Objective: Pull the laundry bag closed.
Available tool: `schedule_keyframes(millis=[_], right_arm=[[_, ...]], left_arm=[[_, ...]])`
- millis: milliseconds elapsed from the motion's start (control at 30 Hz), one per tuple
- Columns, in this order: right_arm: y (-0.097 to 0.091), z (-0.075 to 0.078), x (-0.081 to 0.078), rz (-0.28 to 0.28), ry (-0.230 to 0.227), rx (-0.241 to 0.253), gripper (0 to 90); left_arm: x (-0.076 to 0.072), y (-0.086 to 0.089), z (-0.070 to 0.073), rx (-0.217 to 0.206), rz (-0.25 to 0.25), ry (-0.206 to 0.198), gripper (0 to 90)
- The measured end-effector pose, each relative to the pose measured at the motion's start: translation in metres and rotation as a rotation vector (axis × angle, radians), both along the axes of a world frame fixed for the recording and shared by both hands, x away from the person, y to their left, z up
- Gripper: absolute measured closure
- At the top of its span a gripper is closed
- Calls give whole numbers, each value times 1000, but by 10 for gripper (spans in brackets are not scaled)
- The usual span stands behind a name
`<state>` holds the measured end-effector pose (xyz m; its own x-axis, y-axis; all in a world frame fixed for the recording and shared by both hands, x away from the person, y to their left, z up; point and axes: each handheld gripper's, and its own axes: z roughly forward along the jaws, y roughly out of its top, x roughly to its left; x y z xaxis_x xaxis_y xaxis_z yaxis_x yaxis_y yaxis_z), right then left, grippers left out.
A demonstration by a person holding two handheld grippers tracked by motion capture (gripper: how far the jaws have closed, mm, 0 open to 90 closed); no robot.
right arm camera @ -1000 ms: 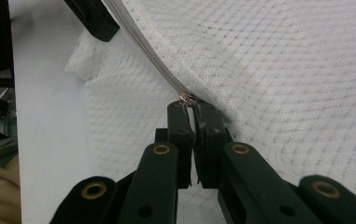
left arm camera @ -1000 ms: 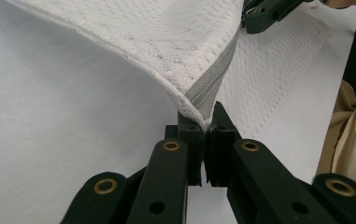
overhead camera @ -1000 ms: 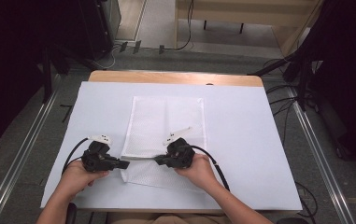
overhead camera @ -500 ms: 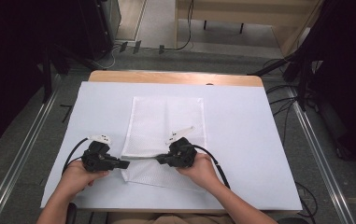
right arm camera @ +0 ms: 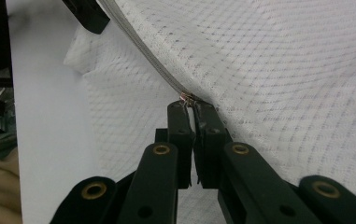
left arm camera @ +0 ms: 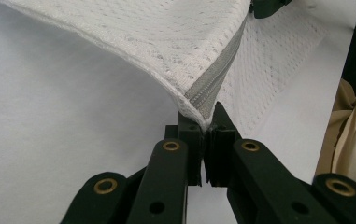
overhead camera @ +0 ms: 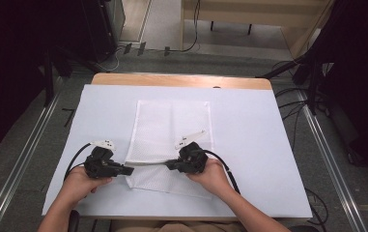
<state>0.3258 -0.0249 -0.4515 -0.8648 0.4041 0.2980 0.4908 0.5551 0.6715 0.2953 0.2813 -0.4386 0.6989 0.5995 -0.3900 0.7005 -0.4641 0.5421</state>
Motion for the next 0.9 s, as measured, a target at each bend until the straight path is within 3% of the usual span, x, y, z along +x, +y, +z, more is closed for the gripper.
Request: schedule_keyframes(millis=[900], right_arm=[[-22, -2, 1, -32, 12, -19, 883]], left_arm=[[0, 3, 0, -3, 3, 1, 878]])
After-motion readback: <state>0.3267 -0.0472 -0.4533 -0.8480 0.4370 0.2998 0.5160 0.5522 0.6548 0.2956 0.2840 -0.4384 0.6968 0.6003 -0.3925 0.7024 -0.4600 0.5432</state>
